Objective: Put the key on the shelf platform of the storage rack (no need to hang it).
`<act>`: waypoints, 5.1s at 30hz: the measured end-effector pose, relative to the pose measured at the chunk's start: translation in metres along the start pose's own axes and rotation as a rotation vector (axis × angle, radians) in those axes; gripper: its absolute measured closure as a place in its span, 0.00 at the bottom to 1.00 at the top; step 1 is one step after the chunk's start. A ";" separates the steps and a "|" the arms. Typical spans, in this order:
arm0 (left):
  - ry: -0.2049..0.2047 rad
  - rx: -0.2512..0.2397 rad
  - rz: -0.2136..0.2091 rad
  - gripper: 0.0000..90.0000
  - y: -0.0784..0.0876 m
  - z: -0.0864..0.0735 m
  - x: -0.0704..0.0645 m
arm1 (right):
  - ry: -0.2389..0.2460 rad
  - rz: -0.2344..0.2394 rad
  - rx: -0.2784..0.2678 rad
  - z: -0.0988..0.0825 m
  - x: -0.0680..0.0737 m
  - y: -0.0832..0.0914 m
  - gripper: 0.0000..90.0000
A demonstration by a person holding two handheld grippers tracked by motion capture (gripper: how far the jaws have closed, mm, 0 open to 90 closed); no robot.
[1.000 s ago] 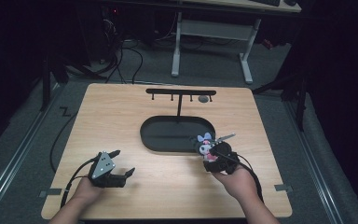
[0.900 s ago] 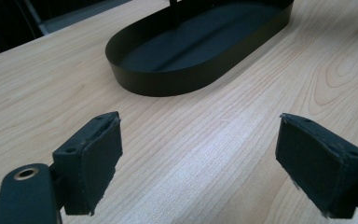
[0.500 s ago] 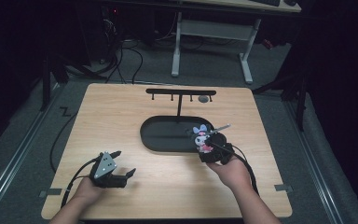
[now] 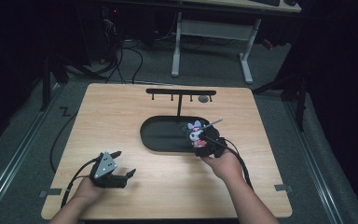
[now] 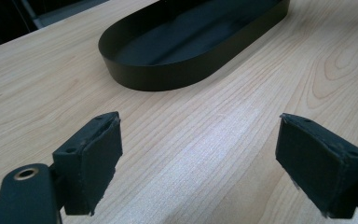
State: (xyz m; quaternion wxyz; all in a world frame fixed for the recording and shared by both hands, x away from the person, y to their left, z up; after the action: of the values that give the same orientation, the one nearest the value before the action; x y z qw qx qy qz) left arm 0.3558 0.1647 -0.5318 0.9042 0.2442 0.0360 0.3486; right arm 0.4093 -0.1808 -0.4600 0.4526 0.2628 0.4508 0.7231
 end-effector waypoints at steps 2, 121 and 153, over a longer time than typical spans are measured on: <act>0.000 0.000 -0.001 0.17 0.000 0.000 0.000 | 0.012 0.001 -0.003 0.002 0.000 -0.004 0.53; 0.013 0.013 -0.013 0.17 -0.001 0.000 0.002 | -0.067 -0.013 -0.020 0.034 -0.004 -0.043 0.27; 0.004 0.025 -0.007 0.17 -0.002 0.000 0.000 | -0.051 -0.026 -0.140 -0.043 -0.013 -0.022 0.21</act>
State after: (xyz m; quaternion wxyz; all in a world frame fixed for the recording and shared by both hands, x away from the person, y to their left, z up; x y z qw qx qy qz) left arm 0.3576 0.1631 -0.5327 0.9023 0.2548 0.0429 0.3451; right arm 0.3902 -0.2064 -0.4985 0.4904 0.2429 0.3908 0.7401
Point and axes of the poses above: each handheld gripper's, and its own axes: y roughly backward along the jaws, z roughly out of its top, x roughly to its left, the point moved 2 cm from there along -y, roughly forward along the jaws, and after that the axes turned 2 degrees about y, right-handed, at the moved point
